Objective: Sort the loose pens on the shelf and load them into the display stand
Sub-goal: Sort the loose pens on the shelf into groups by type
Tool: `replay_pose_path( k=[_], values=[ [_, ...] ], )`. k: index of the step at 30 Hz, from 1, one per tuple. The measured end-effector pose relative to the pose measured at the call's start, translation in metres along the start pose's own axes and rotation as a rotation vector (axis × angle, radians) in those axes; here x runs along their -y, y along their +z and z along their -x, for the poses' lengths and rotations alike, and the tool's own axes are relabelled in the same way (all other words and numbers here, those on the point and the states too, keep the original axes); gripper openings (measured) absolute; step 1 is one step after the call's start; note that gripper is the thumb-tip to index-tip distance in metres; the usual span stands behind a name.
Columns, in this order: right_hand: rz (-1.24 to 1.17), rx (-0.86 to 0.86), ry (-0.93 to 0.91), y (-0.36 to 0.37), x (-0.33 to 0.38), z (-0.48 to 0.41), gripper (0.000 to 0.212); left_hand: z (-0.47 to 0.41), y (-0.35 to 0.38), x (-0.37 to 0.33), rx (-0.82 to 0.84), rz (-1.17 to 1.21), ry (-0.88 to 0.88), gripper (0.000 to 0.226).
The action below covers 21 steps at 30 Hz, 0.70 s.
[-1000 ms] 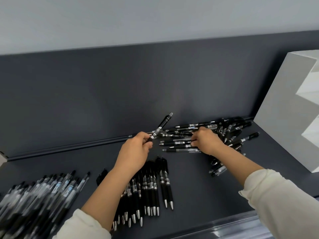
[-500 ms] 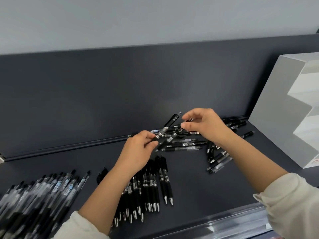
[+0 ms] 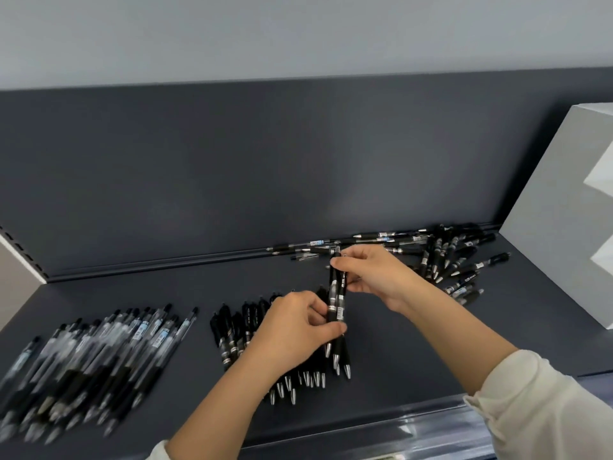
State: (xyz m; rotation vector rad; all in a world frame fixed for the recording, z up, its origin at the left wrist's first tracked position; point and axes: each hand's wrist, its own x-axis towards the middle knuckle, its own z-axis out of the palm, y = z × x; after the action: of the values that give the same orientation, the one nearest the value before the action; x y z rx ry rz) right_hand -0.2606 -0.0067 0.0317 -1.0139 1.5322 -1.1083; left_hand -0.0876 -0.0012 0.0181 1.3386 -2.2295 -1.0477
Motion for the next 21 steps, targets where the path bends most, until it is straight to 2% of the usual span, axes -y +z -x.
replay_pose_path(
  k=[4, 7, 14, 17, 21],
  values=[
    [0.174, 0.023, 0.047, 0.014, -0.007, -0.009, 0.006, 0.006, -0.009, 0.012, -0.084, -0.199, 0.02, 0.027],
    [0.342, -0.021, 0.035, 0.025, -0.014, -0.017, 0.019, 0.004, -0.012, 0.022, -0.155, -0.324, 0.053, 0.035],
    [0.748, -0.162, -0.131, 0.036, -0.031, -0.024, 0.041, -0.004, 0.003, 0.032, -0.134, -0.426, 0.207, 0.049],
    [0.755, -0.177, -0.157, 0.032, -0.036, -0.023, 0.046, -0.007, 0.008, 0.031, -0.103, -0.478, 0.282, 0.05],
    [0.679, -0.125, -0.189, 0.025, -0.037, -0.017, 0.04, -0.012, 0.011, 0.029, -0.066, -0.51, 0.334, 0.047]
  ],
)
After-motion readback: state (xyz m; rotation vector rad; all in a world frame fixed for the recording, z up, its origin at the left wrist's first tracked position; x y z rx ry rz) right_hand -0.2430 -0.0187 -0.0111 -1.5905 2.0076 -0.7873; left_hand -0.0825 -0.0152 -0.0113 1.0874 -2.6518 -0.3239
